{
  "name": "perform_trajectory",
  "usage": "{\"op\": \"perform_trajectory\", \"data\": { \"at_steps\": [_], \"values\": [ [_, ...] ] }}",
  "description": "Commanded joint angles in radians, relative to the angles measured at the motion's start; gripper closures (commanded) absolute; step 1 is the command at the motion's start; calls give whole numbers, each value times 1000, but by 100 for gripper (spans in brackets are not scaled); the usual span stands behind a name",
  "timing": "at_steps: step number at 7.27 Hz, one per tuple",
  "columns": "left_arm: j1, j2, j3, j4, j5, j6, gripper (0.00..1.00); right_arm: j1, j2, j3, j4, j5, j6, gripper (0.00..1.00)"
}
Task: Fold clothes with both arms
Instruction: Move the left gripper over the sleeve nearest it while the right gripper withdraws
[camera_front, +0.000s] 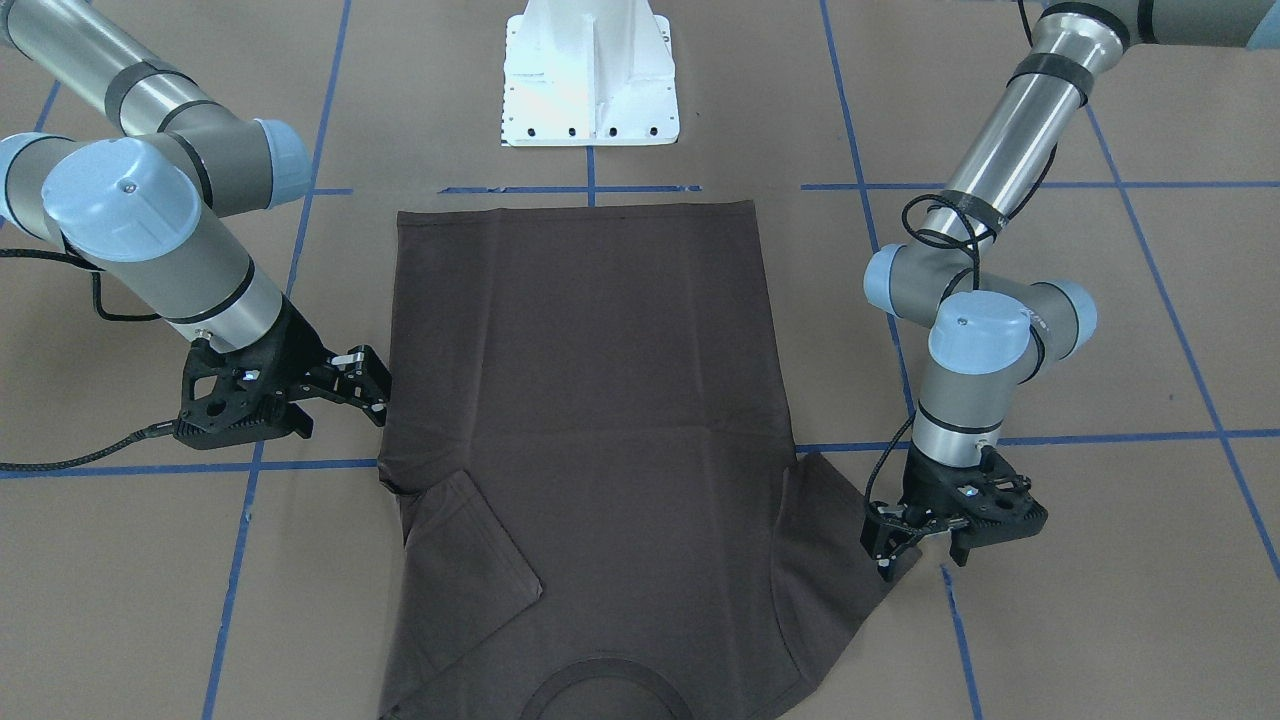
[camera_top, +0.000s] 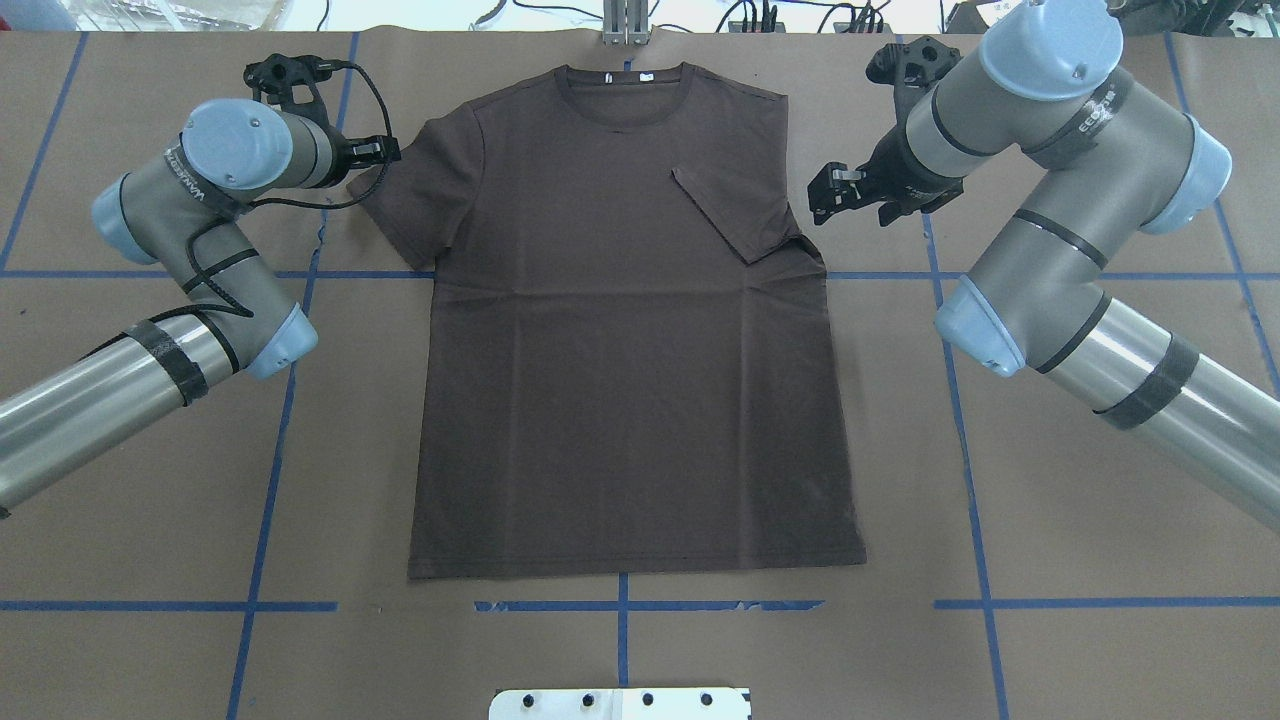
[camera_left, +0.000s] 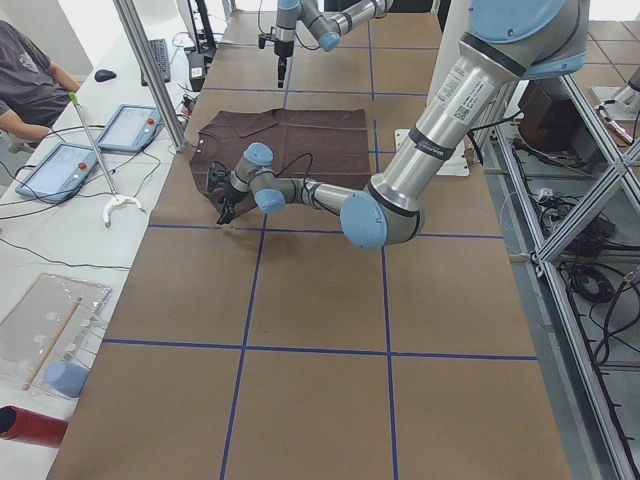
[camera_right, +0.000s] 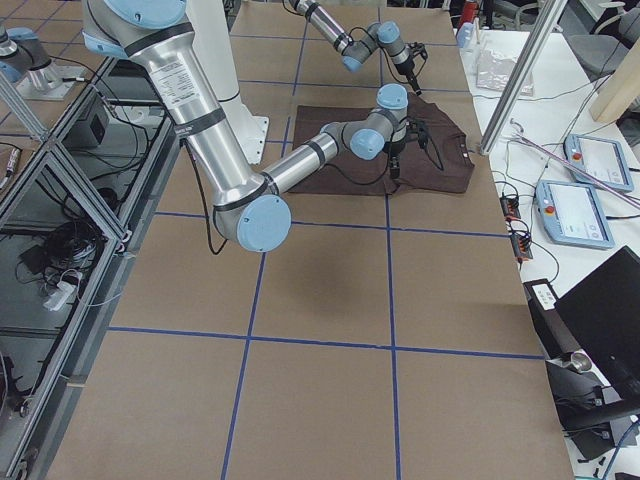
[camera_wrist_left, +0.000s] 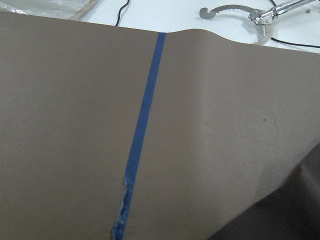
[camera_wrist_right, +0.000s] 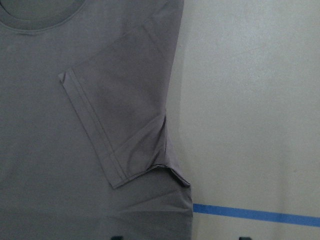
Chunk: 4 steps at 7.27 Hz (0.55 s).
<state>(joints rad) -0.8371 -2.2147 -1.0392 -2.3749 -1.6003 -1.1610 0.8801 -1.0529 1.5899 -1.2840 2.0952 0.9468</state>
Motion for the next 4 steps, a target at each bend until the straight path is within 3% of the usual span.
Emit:
{"op": "perform_trajectory", "data": {
  "at_steps": [1,4],
  "values": [
    [9,0,4,-1,-1,4,6,11,8,10,-41,2,0,0],
    [21,3,-1,0,-3,4,10,25,10,30,-94,2,0,0]
  ]
}}
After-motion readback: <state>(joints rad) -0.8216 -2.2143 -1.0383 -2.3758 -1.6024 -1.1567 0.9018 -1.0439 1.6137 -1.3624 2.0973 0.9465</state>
